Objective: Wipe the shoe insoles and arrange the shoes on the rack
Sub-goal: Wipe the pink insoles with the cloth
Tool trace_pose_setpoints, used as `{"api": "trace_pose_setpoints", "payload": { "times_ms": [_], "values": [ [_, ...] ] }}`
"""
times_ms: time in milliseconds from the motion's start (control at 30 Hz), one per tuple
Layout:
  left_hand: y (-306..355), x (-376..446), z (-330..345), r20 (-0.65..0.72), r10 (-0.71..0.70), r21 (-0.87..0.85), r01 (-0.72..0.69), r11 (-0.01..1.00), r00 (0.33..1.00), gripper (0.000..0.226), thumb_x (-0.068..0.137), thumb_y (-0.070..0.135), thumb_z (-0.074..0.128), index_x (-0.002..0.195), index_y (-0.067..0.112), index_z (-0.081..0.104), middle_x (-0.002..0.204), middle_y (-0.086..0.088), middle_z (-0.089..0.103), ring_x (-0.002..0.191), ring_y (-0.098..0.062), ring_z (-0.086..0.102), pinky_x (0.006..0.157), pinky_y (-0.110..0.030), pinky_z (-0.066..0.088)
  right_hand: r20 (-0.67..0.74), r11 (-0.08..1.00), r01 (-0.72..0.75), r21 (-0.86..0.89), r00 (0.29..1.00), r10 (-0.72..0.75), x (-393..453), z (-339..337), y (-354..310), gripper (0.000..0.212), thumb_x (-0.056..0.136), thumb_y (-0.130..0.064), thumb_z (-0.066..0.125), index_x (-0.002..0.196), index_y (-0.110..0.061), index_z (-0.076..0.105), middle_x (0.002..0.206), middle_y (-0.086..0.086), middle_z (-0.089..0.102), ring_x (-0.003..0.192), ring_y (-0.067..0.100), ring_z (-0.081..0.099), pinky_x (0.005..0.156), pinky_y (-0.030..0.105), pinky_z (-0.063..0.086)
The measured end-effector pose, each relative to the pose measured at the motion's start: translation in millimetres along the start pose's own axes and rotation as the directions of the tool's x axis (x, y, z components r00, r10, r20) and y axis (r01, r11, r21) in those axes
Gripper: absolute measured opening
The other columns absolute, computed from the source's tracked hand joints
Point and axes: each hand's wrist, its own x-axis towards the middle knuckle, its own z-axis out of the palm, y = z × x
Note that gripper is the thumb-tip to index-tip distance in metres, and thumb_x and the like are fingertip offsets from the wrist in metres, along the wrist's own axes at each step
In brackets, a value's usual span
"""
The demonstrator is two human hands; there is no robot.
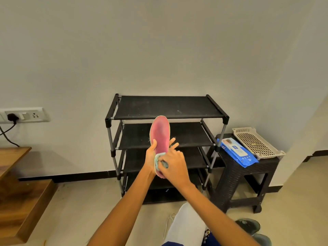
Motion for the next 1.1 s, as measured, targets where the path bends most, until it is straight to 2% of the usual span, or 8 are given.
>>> {"api": "trace_pose_setpoints", "payload": {
  "times_ms": [133, 333, 433, 633, 767, 867, 933, 1100],
  "values": [
    [-2, 9, -7, -0.01, -0.004, 0.003, 0.004, 1.0, 1.0, 0.076, 0.08, 0.045, 0.065, 0.141, 0.009, 0.038, 0.145, -0.013, 0.044, 0.132, -0.031, 0.043, 0.108, -0.046, 0.036, -0.033, 0.992, 0.079, 0.096, 0.997, -0.076, -7, -10, 6, 0.011, 0.079, -0.027, 0.063, 0.076, -0.019, 0.07, 0.076, -0.005, 0.065, 0.074, 0.007, 0.056, 0.068, 0.032, 0.051],
    [-11, 6, 10, -0.1, -0.023, 0.05, 0.028, 0.998, 0.995, 0.036, 0.083, 0.028, 0.056, 0.111, 0.006, 0.06, 0.086, -0.011, 0.068, 0.072, -0.023, 0.067, 0.064, -0.032, 0.057, -0.102, 0.962, -0.242, 0.128, 0.961, 0.256, 55, -31, 31, 0.014, 0.092, -0.022, 0.055, 0.103, -0.019, 0.063, 0.094, -0.004, 0.057, 0.088, 0.01, 0.051, 0.066, 0.023, 0.047],
    [-7, 11, 19, -0.073, 0.002, -0.026, -0.004, 1.0, 0.997, 0.044, 0.093, 0.042, 0.042, 0.116, 0.009, 0.059, 0.094, -0.012, 0.068, 0.082, -0.025, 0.068, 0.069, -0.034, 0.058, 0.029, 0.983, -0.177, -0.049, 0.984, 0.178, 60, -30, 28, 0.019, 0.094, -0.022, 0.051, 0.099, -0.016, 0.069, 0.094, 0.003, 0.066, 0.086, 0.016, 0.058, 0.076, 0.033, 0.051],
    [2, 14, 9, -0.079, 0.017, 0.009, -0.016, 1.0, 0.997, 0.055, 0.097, 0.046, 0.027, 0.125, 0.006, 0.052, 0.113, -0.017, 0.067, 0.101, -0.029, 0.067, 0.083, -0.04, 0.056, 0.137, 0.997, -0.064, 0.042, 0.989, 0.057, 24, -23, 11, 0.02, 0.084, -0.026, 0.057, 0.08, -0.016, 0.074, 0.078, -0.001, 0.069, 0.072, 0.009, 0.059, 0.069, 0.024, 0.048],
    [0, 15, 17, -0.041, 0.037, 0.071, -0.034, 0.997, 0.998, 0.034, 0.091, 0.029, 0.042, 0.105, 0.002, 0.056, 0.078, -0.012, 0.071, 0.068, -0.022, 0.07, 0.058, -0.031, 0.058, -0.029, 0.993, -0.098, 0.068, 0.995, 0.1, 53, -38, 21, 0.016, 0.086, -0.028, 0.056, 0.082, -0.022, 0.071, 0.08, -0.003, 0.066, 0.075, 0.012, 0.053, 0.069, 0.033, 0.047],
    [-2, 10, 24, 0.001, 0.058, 0.007, -0.058, 0.998, 0.998, 0.043, 0.087, 0.023, 0.059, 0.123, 0.001, 0.051, 0.11, -0.02, 0.068, 0.096, -0.033, 0.068, 0.079, -0.045, 0.057, -0.159, 0.966, -0.246, 0.079, 0.954, 0.256, 96, -52, 30, 0.015, 0.091, -0.023, 0.055, 0.103, -0.02, 0.064, 0.097, 0.001, 0.062, 0.09, 0.015, 0.054, 0.075, 0.032, 0.049],
    [1, 8, 25, 0.03, 0.051, -0.031, -0.05, 0.998, 0.998, 0.065, 0.076, 0.023, 0.072, 0.131, 0.0, 0.045, 0.123, -0.025, 0.06, 0.108, -0.039, 0.062, 0.088, -0.051, 0.053, -0.088, 0.97, -0.217, -0.105, 0.974, 0.208, 114, -56, 38, 0.02, 0.093, -0.022, 0.053, 0.111, -0.019, 0.061, 0.102, 0.003, 0.063, 0.096, 0.017, 0.053, 0.078, 0.032, 0.046],
    [13, 13, 18, -0.027, 0.066, -0.002, -0.066, 0.998, 0.997, 0.038, 0.1, 0.03, 0.034, 0.118, 0.005, 0.055, 0.088, -0.013, 0.07, 0.078, -0.025, 0.07, 0.067, -0.035, 0.059, 0.197, 0.988, -0.116, -0.106, 0.971, 0.135, 96, -29, 28, 0.018, 0.091, -0.028, 0.053, 0.096, -0.022, 0.07, 0.089, 0.0, 0.068, 0.088, 0.016, 0.058, 0.086, 0.037, 0.041]
  ]
}}
